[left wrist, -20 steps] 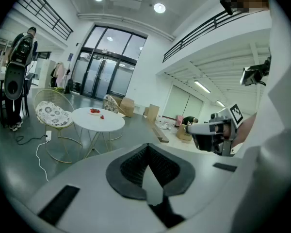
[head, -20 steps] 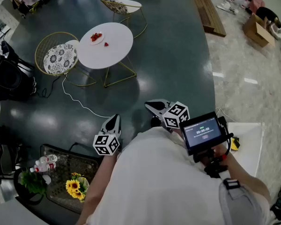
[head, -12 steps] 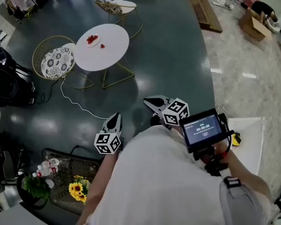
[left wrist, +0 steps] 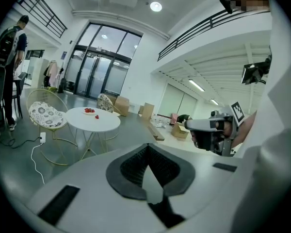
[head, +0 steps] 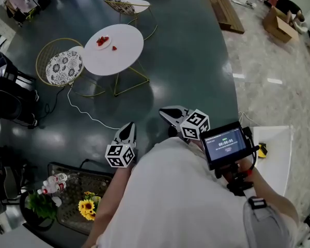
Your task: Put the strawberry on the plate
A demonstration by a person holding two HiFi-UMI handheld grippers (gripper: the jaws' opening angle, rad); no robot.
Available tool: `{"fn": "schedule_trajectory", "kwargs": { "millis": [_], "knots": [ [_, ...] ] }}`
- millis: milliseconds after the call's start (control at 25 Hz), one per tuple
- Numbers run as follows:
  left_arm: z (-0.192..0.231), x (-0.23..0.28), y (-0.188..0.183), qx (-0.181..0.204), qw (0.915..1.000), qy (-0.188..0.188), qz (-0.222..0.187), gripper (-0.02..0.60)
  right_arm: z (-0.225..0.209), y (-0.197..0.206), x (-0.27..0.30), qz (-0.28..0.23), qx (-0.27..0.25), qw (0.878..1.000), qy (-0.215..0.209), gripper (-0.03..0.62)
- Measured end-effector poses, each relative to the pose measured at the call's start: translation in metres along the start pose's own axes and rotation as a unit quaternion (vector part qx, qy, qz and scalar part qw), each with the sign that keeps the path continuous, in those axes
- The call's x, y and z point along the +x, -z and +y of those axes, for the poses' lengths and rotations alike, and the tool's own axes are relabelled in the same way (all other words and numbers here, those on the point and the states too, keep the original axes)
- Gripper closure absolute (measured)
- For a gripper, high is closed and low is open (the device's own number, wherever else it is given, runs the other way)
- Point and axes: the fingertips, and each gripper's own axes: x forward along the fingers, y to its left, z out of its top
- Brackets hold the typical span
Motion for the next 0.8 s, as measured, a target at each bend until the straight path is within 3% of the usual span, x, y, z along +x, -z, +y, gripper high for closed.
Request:
{"fn": "schedule_trajectory", "kwargs": {
  "millis": [800],
  "knots": [
    [0.008,0.008,-0.001,-0.008,0.9998,0.015,0.003,0.577,0.002,-0.004,0.006,0.013,-0.010,1.000,0.002,0.588]
  ]
}}
